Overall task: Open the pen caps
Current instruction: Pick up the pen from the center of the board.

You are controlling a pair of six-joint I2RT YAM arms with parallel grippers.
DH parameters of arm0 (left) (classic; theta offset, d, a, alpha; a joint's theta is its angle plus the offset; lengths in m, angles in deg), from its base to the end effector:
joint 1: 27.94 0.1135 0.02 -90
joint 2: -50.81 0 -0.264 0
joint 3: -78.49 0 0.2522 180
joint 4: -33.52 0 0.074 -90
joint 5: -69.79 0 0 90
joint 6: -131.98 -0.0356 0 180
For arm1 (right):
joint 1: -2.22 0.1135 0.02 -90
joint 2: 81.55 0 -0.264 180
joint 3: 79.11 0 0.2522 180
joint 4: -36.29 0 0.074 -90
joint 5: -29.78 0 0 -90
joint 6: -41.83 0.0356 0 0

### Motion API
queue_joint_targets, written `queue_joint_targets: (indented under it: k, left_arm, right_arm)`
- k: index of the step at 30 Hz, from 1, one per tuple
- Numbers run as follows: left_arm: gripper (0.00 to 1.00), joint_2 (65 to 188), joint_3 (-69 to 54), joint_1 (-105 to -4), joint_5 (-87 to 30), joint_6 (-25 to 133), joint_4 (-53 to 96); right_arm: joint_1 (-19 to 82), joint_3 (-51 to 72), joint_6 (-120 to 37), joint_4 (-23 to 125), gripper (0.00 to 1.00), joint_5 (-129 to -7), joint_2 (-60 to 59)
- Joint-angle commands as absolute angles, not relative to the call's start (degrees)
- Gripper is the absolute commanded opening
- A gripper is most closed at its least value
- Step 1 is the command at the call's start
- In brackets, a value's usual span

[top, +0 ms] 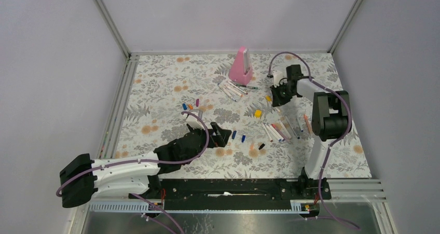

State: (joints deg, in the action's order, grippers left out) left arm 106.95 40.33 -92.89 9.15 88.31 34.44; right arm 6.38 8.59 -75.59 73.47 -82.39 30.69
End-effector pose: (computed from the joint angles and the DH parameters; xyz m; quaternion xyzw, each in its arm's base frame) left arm 0.1061 -0.1858 0.2241 -0.0228 0.7920 -0.3596 0.4928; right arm 0.3980 0.0424 0.1589 -0.3041 0.9029 0.1343 0.2724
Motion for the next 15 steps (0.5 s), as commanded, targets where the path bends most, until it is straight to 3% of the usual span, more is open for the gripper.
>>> queue_joint_targets:
  k: [1, 15]
  left_arm:
    - [0.99, 108.7, 40.6, -91.5, 2.6, 90.5, 42.8]
    - [0.99, 116.1, 35.8, -82.2, -13.8, 94.2, 52.7]
  right_arm:
    - [3.2, 7.2, -77.1, 75.9, 0.00, -91.7, 24.9]
    - [-1.7, 5.2, -76.6, 80.8, 0.00, -111.8, 18.8]
